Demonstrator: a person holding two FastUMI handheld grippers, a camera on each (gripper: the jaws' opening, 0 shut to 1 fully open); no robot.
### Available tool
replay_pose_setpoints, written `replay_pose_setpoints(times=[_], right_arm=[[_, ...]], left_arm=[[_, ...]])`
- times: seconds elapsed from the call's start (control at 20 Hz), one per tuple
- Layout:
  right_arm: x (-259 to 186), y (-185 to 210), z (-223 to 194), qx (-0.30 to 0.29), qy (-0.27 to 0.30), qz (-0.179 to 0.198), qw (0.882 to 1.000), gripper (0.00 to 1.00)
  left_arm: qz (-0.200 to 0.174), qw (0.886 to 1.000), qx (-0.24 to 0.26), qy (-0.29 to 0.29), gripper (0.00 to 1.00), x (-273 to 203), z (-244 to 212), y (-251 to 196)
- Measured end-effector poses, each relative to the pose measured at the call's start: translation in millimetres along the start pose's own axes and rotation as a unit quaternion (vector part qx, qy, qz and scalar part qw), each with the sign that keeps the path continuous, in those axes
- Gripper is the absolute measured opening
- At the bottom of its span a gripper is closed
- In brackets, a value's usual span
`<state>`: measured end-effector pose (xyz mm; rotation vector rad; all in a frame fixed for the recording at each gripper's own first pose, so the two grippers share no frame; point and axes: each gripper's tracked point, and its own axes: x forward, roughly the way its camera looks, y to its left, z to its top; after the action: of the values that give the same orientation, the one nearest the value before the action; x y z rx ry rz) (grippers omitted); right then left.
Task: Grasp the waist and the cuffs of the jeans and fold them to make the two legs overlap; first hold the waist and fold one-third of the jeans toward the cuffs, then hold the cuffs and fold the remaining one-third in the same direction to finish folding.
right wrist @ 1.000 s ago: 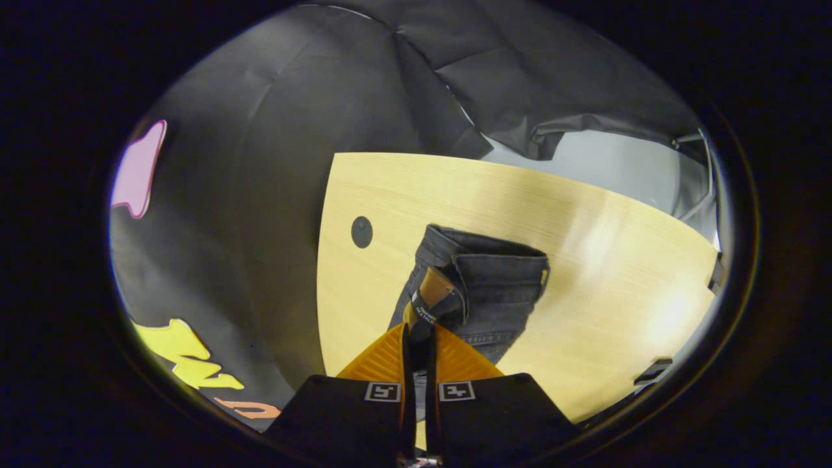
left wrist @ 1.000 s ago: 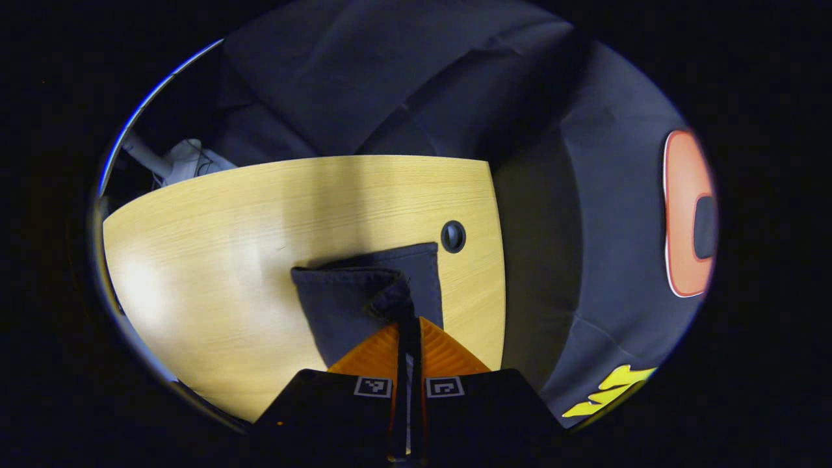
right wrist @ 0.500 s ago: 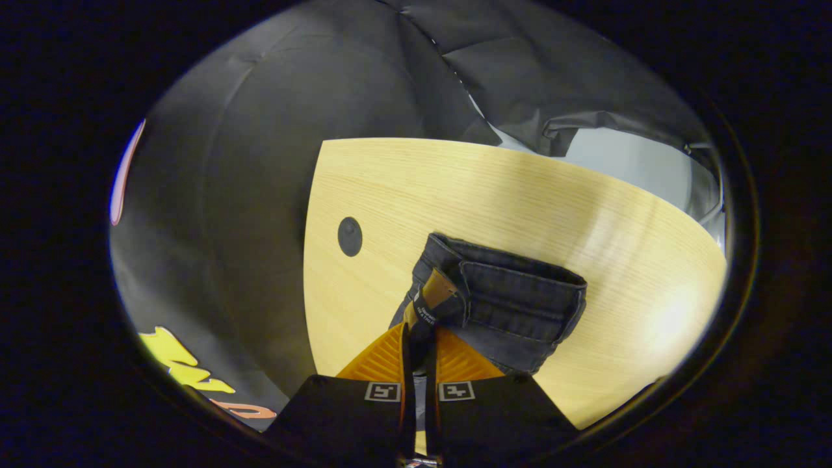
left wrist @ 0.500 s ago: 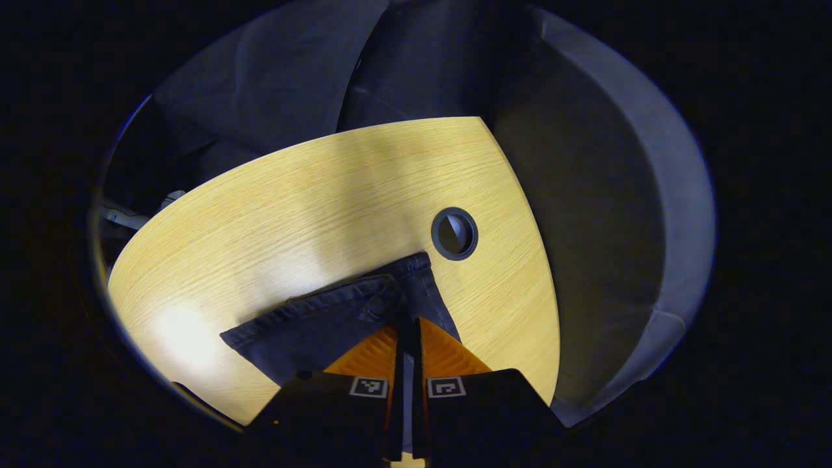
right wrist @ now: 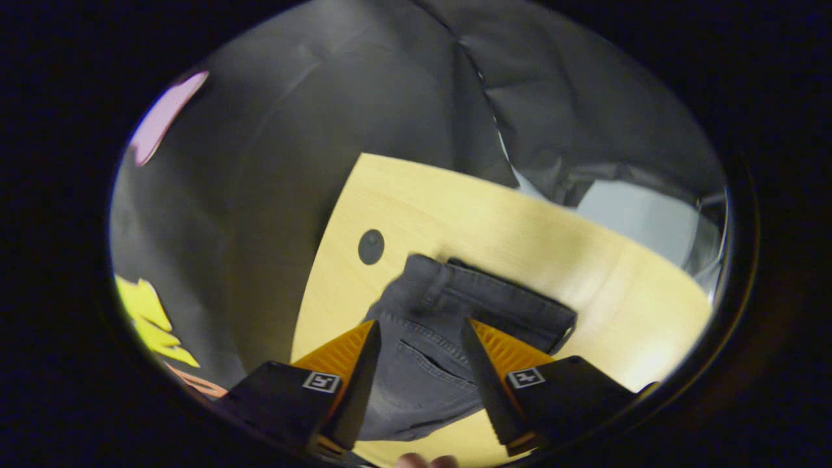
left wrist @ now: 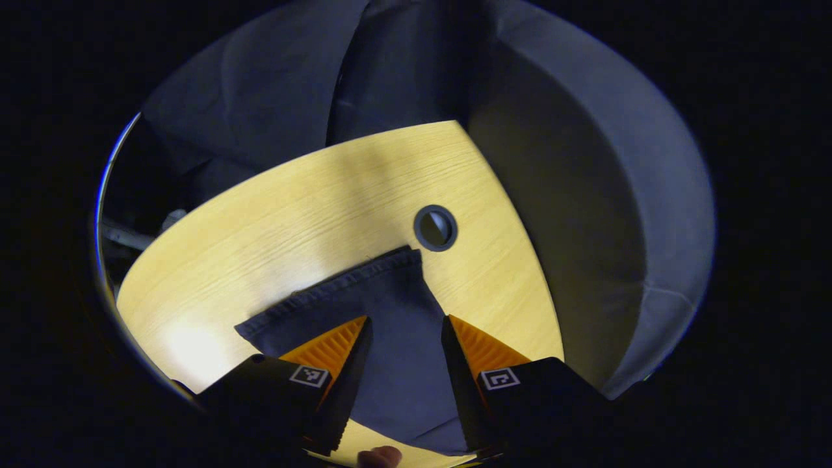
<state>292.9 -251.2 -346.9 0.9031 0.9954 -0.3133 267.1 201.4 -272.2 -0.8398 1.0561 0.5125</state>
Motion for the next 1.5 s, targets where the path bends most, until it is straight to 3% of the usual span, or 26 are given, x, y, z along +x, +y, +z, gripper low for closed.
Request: replay_pose_setpoints(times=[0.05,0.1,0.2,0.25,0.4,0.45,0.55,0.6,0.75,1.0,1.05,1.2,1.25,1.3,1.5], right_arm=[[-13.0,-2.1,3.1,-0.047,-0.025,-0.007,0.999,0.82],[-28.0,-1.8,5.0,-0.089,-0.045,-0.009,0.995,0.94],[-55.9,7.2,-5.4,-0.156,-0.080,0.000,0.985,0.96],[-70.7,7.7,-13.5,-0.179,-0.094,0.006,0.979,0.89],[-108.3,1.0,-42.2,-0.235,-0.134,0.015,0.963,0.92],[-120.1,-3.6,-55.1,-0.253,-0.142,0.017,0.957,0.97],[-138.4,-11.7,-77.7,-0.278,-0.156,0.026,0.948,0.92],[-142.4,-17.8,-87.4,-0.282,-0.160,0.029,0.946,0.98],[-158.2,-41.6,-102.8,-0.271,-0.174,0.032,0.946,1.00],[-141.3,-70.3,-94.8,-0.235,-0.167,0.024,0.957,0.93],[-134.1,-78.2,-92.4,-0.225,-0.162,0.021,0.961,0.98],[-96.2,-94.4,-83.7,-0.188,-0.137,0.022,0.972,0.94],[-79.2,-99.5,-74.7,-0.182,-0.134,0.015,0.974,0.93],[-62.8,-104.8,-66.2,-0.180,-0.135,0.007,0.974,0.99],[-13.0,-110.3,-33.7,-0.173,-0.145,-0.009,0.974,0.98]], left_arm=[[-0.005,0.999,0.043,-0.017,0.84,-16.2,-0.1,-6.2],[-0.016,0.996,0.084,-0.039,0.71,-37.1,-0.8,-14.4],[-0.066,0.982,0.158,-0.081,0.71,-82.1,-14.3,-42.9],[-0.080,0.973,0.194,-0.101,0.71,-104.9,-24.4,-52.7],[-0.121,0.940,0.264,-0.177,0.72,-169.8,-59.6,-75.7],[-0.142,0.927,0.285,-0.200,0.72,-183.9,-74.2,-78.5],[-0.162,0.902,0.316,-0.247,0.91,-217.5,-102.0,-81.6],[-0.161,0.895,0.322,-0.263,1.00,-233.7,-115.5,-77.3],[-0.171,0.882,0.324,-0.297,0.99,-266.6,-159.3,-63.5],[-0.174,0.878,0.328,-0.301,0.99,-279.0,-232.2,-47.2],[-0.172,0.881,0.326,-0.296,0.99,-276.7,-241.1,-45.2],[-0.153,0.895,0.319,-0.272,0.99,-268.2,-263.0,-33.0],[-0.144,0.898,0.317,-0.268,0.99,-266.5,-267.4,-29.4],[-0.134,0.901,0.318,-0.263,0.99,-265.2,-271.4,-24.2],[-0.101,0.904,0.328,-0.254,0.99,-263.0,-275.2,-14.9]])
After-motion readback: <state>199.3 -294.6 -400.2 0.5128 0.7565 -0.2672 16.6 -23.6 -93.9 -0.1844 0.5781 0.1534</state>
